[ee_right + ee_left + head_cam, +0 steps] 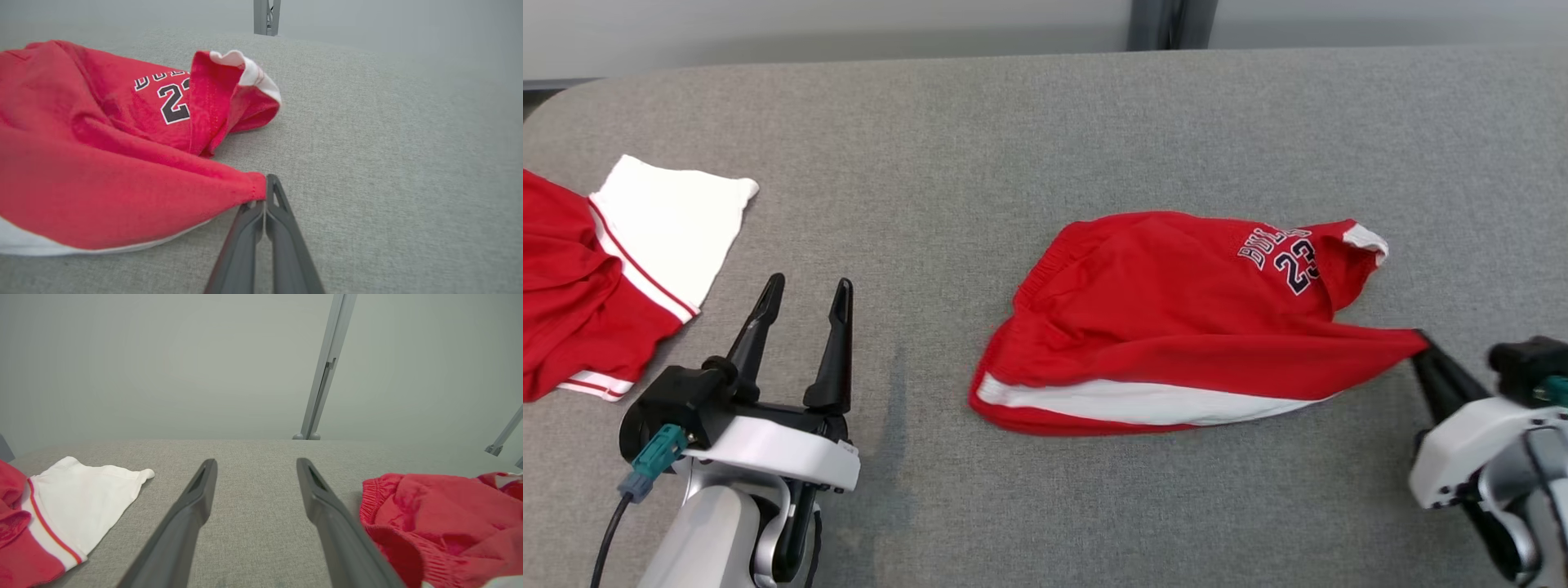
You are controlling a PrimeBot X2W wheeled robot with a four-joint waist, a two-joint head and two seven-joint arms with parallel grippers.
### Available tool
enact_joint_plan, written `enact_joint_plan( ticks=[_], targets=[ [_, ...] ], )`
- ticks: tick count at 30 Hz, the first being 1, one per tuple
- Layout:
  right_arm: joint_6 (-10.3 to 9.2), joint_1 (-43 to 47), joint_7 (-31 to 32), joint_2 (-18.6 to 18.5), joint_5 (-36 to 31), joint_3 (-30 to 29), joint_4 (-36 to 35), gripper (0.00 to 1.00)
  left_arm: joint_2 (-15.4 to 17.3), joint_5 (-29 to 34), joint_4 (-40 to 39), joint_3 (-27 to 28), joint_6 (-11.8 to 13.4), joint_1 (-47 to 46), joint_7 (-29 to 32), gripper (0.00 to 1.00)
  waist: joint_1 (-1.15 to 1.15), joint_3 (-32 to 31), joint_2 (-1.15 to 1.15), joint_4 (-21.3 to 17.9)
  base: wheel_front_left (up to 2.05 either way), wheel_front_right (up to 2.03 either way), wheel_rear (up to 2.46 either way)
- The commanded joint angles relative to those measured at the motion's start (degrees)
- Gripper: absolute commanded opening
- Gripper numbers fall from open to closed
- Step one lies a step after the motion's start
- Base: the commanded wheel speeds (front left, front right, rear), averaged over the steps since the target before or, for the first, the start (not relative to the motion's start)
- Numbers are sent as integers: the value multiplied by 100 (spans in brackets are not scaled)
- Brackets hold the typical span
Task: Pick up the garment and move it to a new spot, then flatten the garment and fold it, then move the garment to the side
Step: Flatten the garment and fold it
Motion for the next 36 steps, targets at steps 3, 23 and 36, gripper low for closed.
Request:
enact_joint_plan(
  ticks=[3,23,36],
  targets=[
    [-1,154,145,-31,-126,-489,-260,0,2,53,-18,20,-34,-117,-11,100,0,92,0,-26,0,0,0],
    [0,-669,423,431,-207,-469,222,97,-145,169,147,-92,-226,-442,-11,100,0,328,0,215,0,0,0],
    [0,-69,-598,866,-248,-1051,250,100,-138,153,246,37,-196,-96,-11,100,0,-86,0,34,0,0,0]
  ],
)
